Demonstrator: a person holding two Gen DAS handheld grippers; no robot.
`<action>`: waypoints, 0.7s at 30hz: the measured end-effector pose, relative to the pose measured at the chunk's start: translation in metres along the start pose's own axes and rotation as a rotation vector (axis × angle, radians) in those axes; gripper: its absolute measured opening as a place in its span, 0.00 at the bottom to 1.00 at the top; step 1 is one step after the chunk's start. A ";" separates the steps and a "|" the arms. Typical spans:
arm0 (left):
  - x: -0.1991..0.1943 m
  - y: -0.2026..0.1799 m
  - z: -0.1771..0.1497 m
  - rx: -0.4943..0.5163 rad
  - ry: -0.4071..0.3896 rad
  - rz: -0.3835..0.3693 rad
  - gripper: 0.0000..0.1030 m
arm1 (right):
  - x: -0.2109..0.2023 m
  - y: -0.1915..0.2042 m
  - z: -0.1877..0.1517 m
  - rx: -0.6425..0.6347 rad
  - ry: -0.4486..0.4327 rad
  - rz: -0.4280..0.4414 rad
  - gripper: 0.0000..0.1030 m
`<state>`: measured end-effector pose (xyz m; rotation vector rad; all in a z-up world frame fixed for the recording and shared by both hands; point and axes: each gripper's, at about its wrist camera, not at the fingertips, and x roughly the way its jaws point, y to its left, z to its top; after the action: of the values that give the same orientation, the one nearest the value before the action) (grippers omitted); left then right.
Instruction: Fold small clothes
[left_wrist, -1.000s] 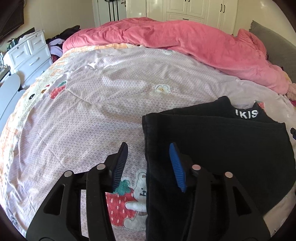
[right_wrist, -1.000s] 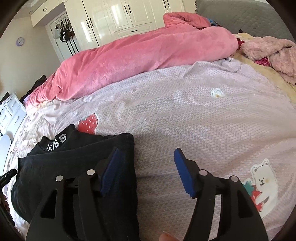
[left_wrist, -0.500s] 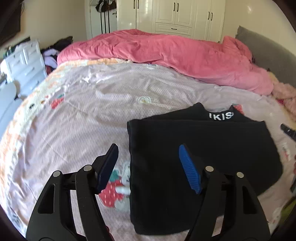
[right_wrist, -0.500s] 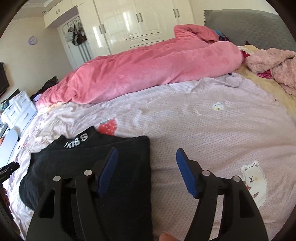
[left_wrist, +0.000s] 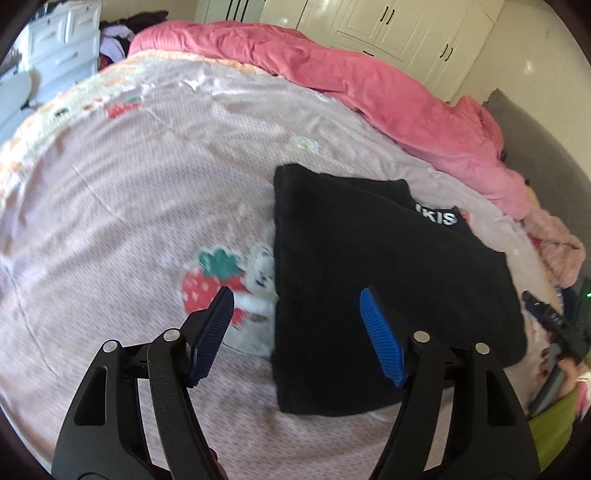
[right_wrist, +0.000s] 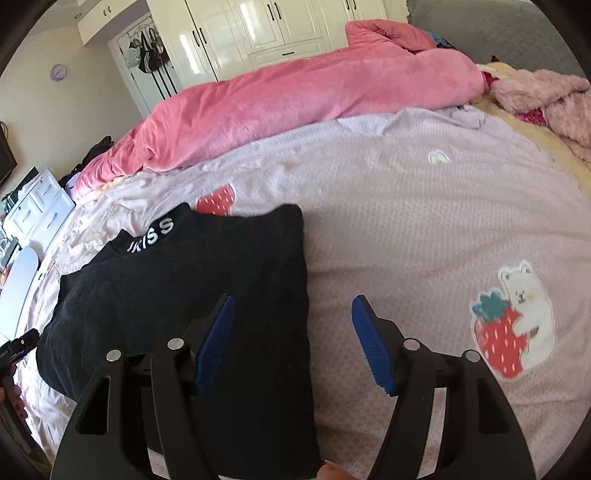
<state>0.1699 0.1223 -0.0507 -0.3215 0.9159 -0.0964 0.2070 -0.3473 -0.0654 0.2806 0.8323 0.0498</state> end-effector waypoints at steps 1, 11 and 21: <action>0.003 0.001 -0.002 -0.010 0.014 -0.024 0.61 | 0.000 -0.001 -0.002 0.007 0.006 0.004 0.63; 0.024 0.005 -0.015 -0.089 0.059 -0.120 0.18 | 0.009 -0.006 -0.024 0.020 0.079 0.016 0.60; 0.015 0.006 -0.017 0.006 0.049 -0.037 0.06 | -0.009 -0.005 -0.033 0.020 0.081 0.096 0.08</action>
<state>0.1649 0.1211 -0.0736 -0.3321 0.9581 -0.1410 0.1758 -0.3458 -0.0813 0.3392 0.8998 0.1438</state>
